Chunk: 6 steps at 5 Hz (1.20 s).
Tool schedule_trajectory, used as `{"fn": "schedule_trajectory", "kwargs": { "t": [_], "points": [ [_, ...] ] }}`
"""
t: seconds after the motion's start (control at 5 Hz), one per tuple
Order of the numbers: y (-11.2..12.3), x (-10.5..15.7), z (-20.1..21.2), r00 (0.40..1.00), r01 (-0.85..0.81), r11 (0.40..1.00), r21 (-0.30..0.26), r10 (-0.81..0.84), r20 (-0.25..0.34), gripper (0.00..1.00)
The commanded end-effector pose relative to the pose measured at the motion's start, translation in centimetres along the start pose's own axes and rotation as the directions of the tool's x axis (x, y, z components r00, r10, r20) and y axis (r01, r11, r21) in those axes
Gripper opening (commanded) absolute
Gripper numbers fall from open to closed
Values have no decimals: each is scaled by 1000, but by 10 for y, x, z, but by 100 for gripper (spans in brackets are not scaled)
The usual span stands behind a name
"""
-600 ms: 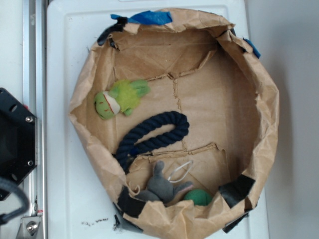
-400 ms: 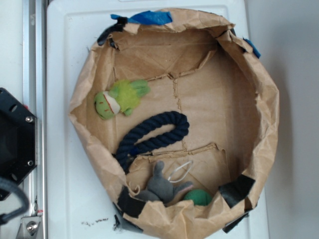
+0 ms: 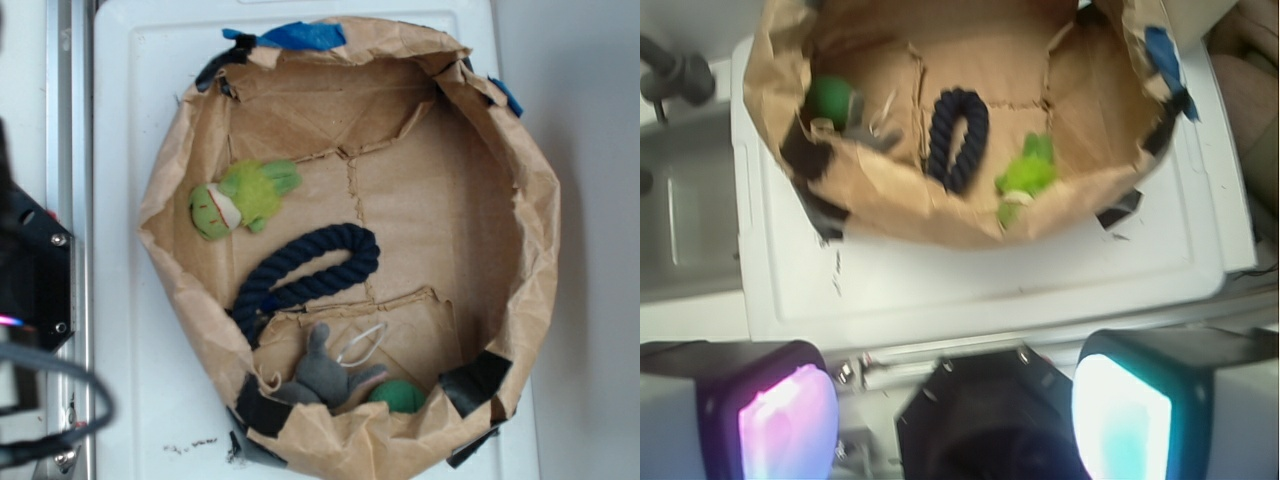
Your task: Grab the gray animal.
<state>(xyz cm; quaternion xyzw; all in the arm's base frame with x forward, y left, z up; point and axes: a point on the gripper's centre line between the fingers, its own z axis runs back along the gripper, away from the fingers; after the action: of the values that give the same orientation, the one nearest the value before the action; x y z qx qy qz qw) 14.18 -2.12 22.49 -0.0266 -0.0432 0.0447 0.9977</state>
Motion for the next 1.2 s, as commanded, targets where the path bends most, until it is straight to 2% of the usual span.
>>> {"fn": "schedule_trajectory", "kwargs": {
  "t": [0.0, 0.2, 0.4, 0.8, 1.0],
  "points": [
    [6, 47, -8, 970, -228, 973, -18, 229, 83, 100],
    [7, 62, -29, 924, -378, 925, -47, 380, 39, 100],
    [10, 72, -52, 886, -463, 885, -49, 462, -34, 100],
    [11, 81, -99, 835, -548, 835, -44, 542, -100, 100],
    [8, 77, -127, 827, -561, 827, -36, 559, -64, 100]
  ]
}}
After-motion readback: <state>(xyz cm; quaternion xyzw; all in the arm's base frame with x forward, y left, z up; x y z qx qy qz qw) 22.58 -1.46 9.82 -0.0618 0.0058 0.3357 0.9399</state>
